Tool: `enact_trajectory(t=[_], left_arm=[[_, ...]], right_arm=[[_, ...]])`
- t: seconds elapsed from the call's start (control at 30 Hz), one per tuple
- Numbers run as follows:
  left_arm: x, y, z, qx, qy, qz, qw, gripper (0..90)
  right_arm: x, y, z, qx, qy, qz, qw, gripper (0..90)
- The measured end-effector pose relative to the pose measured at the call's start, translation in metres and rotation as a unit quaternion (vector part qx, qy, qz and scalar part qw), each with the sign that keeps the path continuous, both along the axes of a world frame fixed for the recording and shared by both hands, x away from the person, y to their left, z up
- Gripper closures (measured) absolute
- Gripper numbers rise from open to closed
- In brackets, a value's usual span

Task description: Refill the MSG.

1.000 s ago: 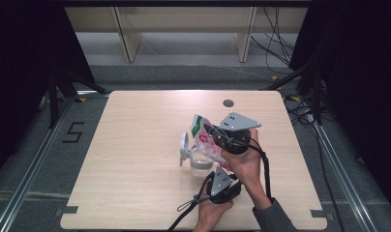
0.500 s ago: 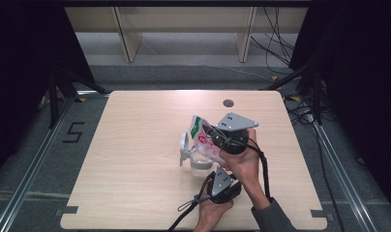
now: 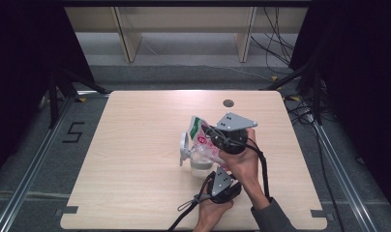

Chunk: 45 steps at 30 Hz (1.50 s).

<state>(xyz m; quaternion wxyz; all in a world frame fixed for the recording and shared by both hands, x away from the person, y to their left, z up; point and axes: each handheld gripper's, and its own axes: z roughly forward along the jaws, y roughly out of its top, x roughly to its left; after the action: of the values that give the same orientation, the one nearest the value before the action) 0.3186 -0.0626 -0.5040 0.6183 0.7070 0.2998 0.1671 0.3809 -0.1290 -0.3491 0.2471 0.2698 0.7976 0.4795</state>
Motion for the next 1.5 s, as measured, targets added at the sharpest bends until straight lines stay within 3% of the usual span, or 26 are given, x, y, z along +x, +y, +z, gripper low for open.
enact_trajectory(t=[0.13, 0.23, 0.43, 0.47, 0.5, 0.63, 1.2, 1.3, 1.37, 1.5], left_arm=[[0.0007, 0.0001, 0.0001, -0.001, 0.001, 0.000, 1.0000, 78.0], [0.0001, -0.0002, 0.0006, 0.001, -0.001, -0.003, 1.0000, 78.0], [0.0004, -0.0010, 0.0008, -0.002, 0.000, -0.003, 1.0000, 78.1], [0.0003, -0.0006, 0.0009, -0.001, 0.001, 0.000, 1.0000, 78.1], [0.0010, -0.0006, 0.0009, -0.001, 0.001, -0.002, 1.0000, 78.1], [0.0005, -0.0008, 0.0014, -0.001, 0.000, -0.002, 1.0000, 78.1], [0.0020, -0.0009, 0.0014, -0.002, -0.001, -0.004, 1.0000, 78.1], [0.0020, -0.0011, 0.0015, -0.001, -0.001, -0.006, 1.0000, 78.1], [0.0015, -0.0011, 0.0017, 0.000, -0.002, -0.004, 1.0000, 78.1], [0.0017, -0.0013, 0.0019, -0.001, -0.002, -0.005, 1.0000, 78.2]], right_arm=[[0.0012, 0.0000, -0.0005, 0.002, -0.012, -0.005, 0.9999, 89.9], [0.0001, 0.0002, -0.0002, 0.002, -0.001, -0.001, 1.0000, 89.8], [0.0002, 0.0001, -0.0001, 0.004, -0.001, -0.002, 1.0000, 89.8], [0.0011, -0.0003, 0.0001, 0.001, -0.009, -0.002, 1.0000, 89.8], [0.0000, 0.0003, -0.0004, 0.009, -0.005, -0.010, 0.9999, 89.8], [0.0002, 0.0002, 0.0005, 0.003, -0.001, -0.001, 1.0000, 89.7], [0.0000, 0.0014, 0.0005, -0.003, -0.002, 0.003, 1.0000, 89.8], [0.0008, 0.0007, 0.0003, 0.000, -0.012, -0.002, 0.9999, 89.8], [0.0000, 0.0004, 0.0009, -0.001, -0.002, 0.000, 1.0000, 89.8], [0.0001, 0.0006, 0.0010, -0.002, -0.005, 0.000, 1.0000, 89.8]])
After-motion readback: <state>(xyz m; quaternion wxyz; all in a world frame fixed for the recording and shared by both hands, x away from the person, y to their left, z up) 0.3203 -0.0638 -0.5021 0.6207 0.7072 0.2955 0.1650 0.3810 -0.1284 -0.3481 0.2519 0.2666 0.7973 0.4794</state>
